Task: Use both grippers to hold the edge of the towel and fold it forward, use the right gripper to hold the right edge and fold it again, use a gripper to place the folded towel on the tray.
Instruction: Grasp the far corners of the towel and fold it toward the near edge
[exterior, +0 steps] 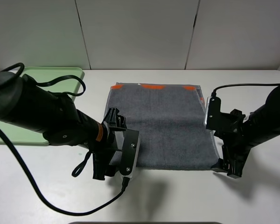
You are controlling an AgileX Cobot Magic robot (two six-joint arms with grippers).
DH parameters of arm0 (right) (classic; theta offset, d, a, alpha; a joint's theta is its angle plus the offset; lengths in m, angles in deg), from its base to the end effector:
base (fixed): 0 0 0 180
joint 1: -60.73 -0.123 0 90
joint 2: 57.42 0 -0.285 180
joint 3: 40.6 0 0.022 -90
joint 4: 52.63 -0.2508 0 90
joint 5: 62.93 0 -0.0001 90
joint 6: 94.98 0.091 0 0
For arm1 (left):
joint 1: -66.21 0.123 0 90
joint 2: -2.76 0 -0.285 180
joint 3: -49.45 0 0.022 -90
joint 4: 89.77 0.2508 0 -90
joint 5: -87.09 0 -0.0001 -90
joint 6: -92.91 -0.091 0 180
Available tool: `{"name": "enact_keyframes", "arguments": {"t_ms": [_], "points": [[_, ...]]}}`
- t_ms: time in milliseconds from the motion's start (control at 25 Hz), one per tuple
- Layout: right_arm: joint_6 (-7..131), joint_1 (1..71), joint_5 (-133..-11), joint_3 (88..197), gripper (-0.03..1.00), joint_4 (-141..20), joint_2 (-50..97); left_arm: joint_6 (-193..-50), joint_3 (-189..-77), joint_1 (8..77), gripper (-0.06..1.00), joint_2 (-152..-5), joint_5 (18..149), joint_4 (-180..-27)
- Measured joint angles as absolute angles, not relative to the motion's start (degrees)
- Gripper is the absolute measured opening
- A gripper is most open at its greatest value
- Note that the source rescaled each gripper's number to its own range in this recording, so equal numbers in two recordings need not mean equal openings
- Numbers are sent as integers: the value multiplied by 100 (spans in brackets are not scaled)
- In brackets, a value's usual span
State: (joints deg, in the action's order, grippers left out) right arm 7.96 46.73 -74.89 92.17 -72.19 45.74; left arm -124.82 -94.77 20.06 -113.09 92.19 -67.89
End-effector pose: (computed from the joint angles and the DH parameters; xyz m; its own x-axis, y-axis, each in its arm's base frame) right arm 0.2278 0.0633 0.1071 -0.2672 -0.9375 -0.2229 -0.9198 0.3171 -0.2313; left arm 0.2143 -0.2273 0.0930 0.3378 0.8918 -0.3009 0.8720 -0.1762 0.4567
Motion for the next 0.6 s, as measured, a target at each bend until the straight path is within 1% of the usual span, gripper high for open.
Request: {"name": "enact_keyframes", "arguments": {"t_ms": [240,480,600], "points": [[796,4673,-7430,9251,100,-7259,4991,-12482,-9477,2006,91,-11309,9244,-6789],[796,4673,-7455,9277,100,-7295,5079,-12482,-9477,2006,91,-11309,9262,-6789],[801,4673,-7443,9277,100,-7316,5085,-12482,-9477,2006,89,-11313,9262,-6789]]}}
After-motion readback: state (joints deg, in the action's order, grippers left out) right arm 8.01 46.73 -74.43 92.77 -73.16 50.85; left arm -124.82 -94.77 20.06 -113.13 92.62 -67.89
